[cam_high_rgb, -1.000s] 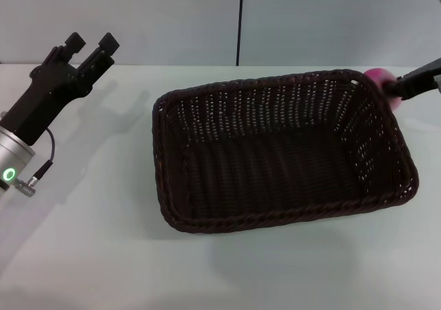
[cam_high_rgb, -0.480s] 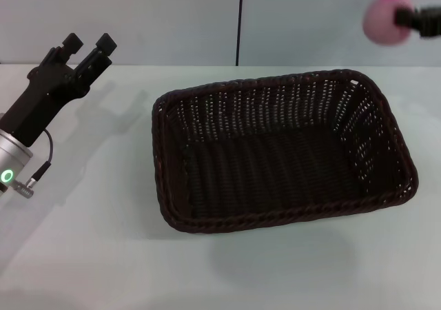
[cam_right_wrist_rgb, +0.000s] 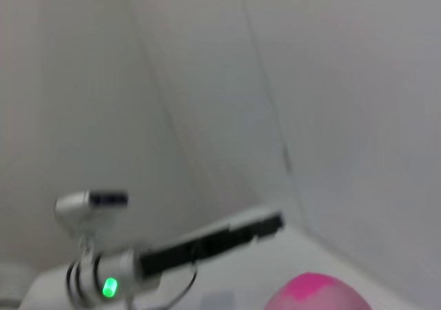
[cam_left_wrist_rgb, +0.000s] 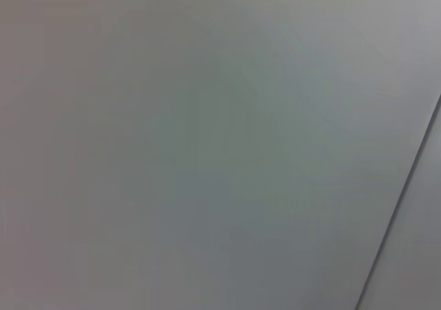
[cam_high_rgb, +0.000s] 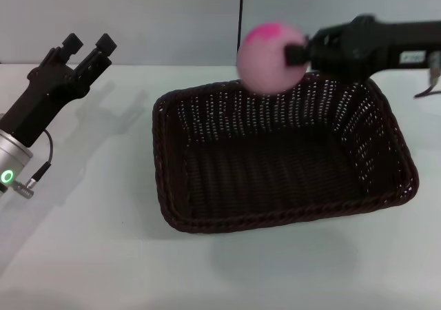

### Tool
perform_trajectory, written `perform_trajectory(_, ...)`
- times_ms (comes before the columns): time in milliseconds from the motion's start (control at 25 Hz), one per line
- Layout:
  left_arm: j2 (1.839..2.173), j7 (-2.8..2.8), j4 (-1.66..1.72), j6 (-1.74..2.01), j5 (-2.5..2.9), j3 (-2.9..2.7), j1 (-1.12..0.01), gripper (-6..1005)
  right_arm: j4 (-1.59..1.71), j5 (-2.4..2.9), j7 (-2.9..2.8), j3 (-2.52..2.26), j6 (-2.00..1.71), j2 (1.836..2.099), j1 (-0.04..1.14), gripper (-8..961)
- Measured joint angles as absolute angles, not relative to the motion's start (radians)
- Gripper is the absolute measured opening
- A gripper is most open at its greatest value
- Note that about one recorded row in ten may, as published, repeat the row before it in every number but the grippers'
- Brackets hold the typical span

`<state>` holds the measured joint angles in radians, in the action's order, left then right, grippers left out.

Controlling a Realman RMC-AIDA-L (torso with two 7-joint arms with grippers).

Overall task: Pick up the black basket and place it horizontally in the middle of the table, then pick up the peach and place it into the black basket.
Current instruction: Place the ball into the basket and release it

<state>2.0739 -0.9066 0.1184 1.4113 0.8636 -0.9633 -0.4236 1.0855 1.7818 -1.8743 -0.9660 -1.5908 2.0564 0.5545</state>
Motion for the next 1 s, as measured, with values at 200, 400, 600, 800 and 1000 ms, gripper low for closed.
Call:
perform_trajectory(200,2.074,-0.907,0.117,1.413,0.864,-0.963,-0.415,841,1.045,1.836,-1.882,-0.978,-1.592,2.064,0.589,95)
perform_trajectory(400,2.074,-0.907,0.117,1.414,0.864,-0.963,-0.408,840,1.045,1.833,-1.881,-0.97,-1.596,2.065,0.591,261)
perform_trajectory(600,2.074,-0.907,0.117,1.427,0.863,-0.963,-0.408,840,1.047,1.812,-1.88,-0.937,-1.599,2.067,0.571,502)
perform_trajectory(800,2.073,-0.907,0.115,1.462,0.82,-0.963,-0.393,840,1.011,1.653,-1.762,-0.855,-1.604,2.073,0.493,510)
perform_trajectory(1000,2.07,-0.907,0.115,1.493,0.763,-0.963,-0.37,840,0.836,1.381,-1.494,-0.77,-1.605,2.073,0.396,512)
